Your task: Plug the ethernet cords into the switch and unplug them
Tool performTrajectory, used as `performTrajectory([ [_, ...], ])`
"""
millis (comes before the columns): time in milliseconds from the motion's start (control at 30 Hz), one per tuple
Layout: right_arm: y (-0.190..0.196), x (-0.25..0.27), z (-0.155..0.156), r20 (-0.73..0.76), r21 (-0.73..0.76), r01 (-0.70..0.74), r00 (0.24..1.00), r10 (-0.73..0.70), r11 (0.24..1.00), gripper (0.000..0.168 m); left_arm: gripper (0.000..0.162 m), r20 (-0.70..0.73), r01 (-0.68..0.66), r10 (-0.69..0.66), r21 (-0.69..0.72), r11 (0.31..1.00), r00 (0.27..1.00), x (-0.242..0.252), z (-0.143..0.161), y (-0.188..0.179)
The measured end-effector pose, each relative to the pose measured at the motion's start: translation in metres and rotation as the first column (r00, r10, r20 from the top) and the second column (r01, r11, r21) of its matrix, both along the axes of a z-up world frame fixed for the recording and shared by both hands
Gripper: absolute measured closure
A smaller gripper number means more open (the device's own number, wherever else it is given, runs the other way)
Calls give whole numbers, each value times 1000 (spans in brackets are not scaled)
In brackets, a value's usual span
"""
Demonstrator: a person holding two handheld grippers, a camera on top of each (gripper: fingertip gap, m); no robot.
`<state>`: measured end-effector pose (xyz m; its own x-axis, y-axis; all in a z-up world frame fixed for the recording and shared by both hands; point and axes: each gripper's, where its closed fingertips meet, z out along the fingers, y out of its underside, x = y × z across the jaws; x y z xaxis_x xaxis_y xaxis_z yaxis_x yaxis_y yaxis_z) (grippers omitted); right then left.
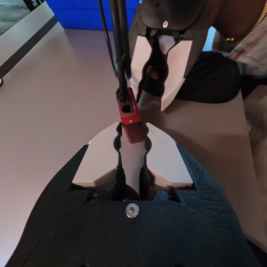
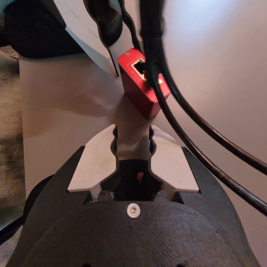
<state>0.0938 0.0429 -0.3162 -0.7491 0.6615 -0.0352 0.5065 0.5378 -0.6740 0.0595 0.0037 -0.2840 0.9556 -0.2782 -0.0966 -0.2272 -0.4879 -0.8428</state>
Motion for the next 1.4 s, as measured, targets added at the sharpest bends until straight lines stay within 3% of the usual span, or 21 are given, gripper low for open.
performTrajectory([
  [300, -4, 3, 6, -60, 0, 25, 998, -25, 1000, 123, 126, -34, -8, 8, -7, 1000, 999, 1, -3, 5],
  [500, -3, -5, 4, -57, 11, 50, 997, -50, 999, 121, 128, -103, 24, -24, 5, 1000, 994, 10, -3, 35],
  [567, 3, -2, 1, -42, 42, 66, 997, -65, 997, 121, 128, -68, 34, -33, 18, 999, 997, 14, -3, 41],
  [767, 9, 29, 5, -9, 115, -15, 1000, 16, 993, 126, 131, -75, 35, -32, 33, 999, 997, 15, 2, 33],
  [867, 14, 40, 17, -15, 152, -65, 998, 68, 986, 125, 129, -19, -1, 3, 90, 996, 1000, 11, 17, 17],
  [1033, 37, 15, 42, -132, 151, 31, 991, -11, 988, 113, 128, 40, -121, 116, 181, 976, 992, -5, 46, -29],
  [1200, 37, -18, 41, -204, 128, 70, 978, -42, 989, 105, 126, 37, -265, 264, 235, 935, 964, -25, 67, -80],
  [1300, 27, -40, 46, -324, 62, 80, 944, -56, 995, 100, 122, 37, -390, 393, 249, 887, 919, -51, 83, -117],
  [1400, 15, -56, 62, -455, -106, 81, 882, -121, 991, 95, 121, 36, -523, 534, 264, 810, 845, -87, 107, -166],
])
